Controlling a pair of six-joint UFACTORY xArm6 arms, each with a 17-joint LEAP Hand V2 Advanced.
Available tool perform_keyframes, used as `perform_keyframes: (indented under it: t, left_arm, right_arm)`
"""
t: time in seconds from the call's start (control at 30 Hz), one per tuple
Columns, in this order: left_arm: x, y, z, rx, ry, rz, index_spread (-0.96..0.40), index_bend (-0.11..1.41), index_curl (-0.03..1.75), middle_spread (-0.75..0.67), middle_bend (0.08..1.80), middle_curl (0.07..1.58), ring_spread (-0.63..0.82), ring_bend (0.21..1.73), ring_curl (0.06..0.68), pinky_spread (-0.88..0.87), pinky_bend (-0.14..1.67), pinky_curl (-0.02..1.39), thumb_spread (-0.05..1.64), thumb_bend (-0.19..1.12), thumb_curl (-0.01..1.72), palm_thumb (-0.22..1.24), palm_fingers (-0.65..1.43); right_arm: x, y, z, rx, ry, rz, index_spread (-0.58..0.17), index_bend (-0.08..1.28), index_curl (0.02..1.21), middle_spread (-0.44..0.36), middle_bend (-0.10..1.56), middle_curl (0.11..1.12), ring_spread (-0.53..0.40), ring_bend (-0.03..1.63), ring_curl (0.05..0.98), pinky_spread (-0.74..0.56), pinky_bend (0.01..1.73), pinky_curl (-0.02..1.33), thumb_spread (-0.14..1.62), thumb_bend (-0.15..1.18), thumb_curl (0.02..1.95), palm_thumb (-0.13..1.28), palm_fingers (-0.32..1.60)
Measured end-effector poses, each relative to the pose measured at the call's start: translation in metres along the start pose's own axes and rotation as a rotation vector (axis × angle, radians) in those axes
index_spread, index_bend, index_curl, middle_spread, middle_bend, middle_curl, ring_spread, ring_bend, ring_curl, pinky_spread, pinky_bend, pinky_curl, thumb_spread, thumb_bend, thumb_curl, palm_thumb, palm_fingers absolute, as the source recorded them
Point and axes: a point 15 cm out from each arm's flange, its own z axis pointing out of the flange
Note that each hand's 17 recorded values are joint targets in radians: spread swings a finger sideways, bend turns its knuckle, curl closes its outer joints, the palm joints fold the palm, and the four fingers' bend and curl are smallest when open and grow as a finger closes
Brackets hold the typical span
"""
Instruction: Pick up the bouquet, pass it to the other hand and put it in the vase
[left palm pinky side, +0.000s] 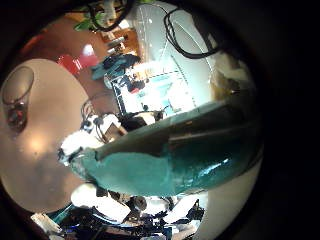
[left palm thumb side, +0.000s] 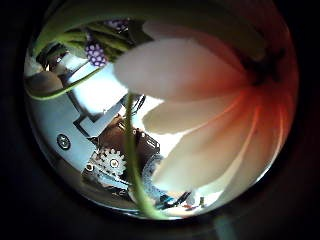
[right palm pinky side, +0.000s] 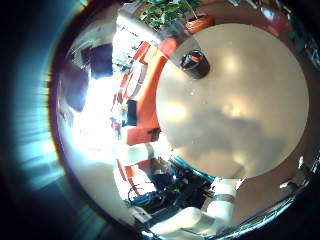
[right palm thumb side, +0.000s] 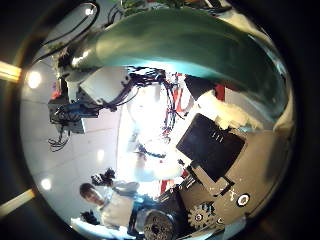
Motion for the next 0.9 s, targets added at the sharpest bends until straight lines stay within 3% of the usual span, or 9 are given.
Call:
perform_keyframes:
  t: [0.13,0.23,0.33,0.43,0.63,0.9]
  left_arm:
    - [0.028,-0.016,-0.016,0.036,-0.071,0.093,-0.56,0.85,0.84,-0.43,1.20,0.90,-0.40,1.50,0.552,-0.49,1.25,0.84,1.03,0.22,0.69,1.03,1.07]
    - [0.047,-0.032,-0.026,0.076,-0.127,0.157,-0.58,0.85,0.90,-0.45,1.21,0.91,-0.40,1.52,0.554,-0.51,1.25,0.86,1.04,0.21,0.72,1.03,1.06]
    - [0.057,-0.045,-0.039,0.117,-0.184,0.200,-0.60,0.84,0.95,-0.46,1.21,0.92,-0.40,1.53,0.555,-0.52,1.24,0.89,1.04,0.20,0.74,1.04,1.05]
    - [0.067,-0.057,-0.048,0.150,-0.227,0.244,-0.62,0.82,0.99,-0.46,1.21,0.93,-0.40,1.53,0.554,-0.53,1.23,0.91,1.05,0.19,0.77,1.04,1.05]
    - [0.058,-0.074,-0.066,0.222,-0.302,0.295,-0.65,0.77,1.07,-0.47,1.21,0.93,-0.40,1.54,0.549,-0.56,1.21,0.95,1.07,0.18,0.81,1.03,1.05]
    - [0.033,-0.085,-0.064,0.219,-0.329,0.310,-0.68,0.72,1.16,-0.48,1.20,0.94,-0.40,1.54,0.543,-0.58,1.18,0.99,1.08,0.15,0.85,1.03,1.06]
  right_arm:
    - [0.008,-0.006,-0.014,0.057,-0.002,0.026,-0.351,0.52,0.71,-0.207,0.93,0.68,-0.271,1.28,0.574,-0.44,1.14,0.77,0.98,-0.03,0.95,0.74,0.45]
    - [0.011,-0.008,-0.021,0.081,0.000,0.035,-0.376,0.47,0.66,-0.196,0.83,0.64,-0.264,1.22,0.545,-0.36,1.07,0.75,0.99,-0.03,0.88,0.73,0.29]
    - [0.011,-0.009,-0.028,0.105,0.011,0.034,-0.382,0.43,0.62,-0.157,0.72,0.59,-0.212,1.12,0.506,-0.21,1.02,0.74,1.00,-0.03,0.82,0.72,0.11]
    - [0.012,-0.009,-0.030,0.112,0.014,0.024,-0.386,0.36,0.56,-0.118,0.58,0.52,-0.098,0.94,0.441,0.00,1.02,0.72,1.01,-0.03,0.76,0.71,-0.07]
    - [0.008,-0.015,-0.035,0.144,-0.006,0.023,-0.402,0.20,0.44,-0.043,0.37,0.42,0.092,0.70,0.322,0.30,0.88,0.61,1.01,-0.04,0.66,0.65,-0.11]
    - [0.000,-0.020,-0.035,0.163,-0.036,0.021,-0.398,0.15,0.35,0.024,0.26,0.36,0.170,0.59,0.273,0.45,0.77,0.50,1.02,-0.03,0.58,0.63,-0.04]
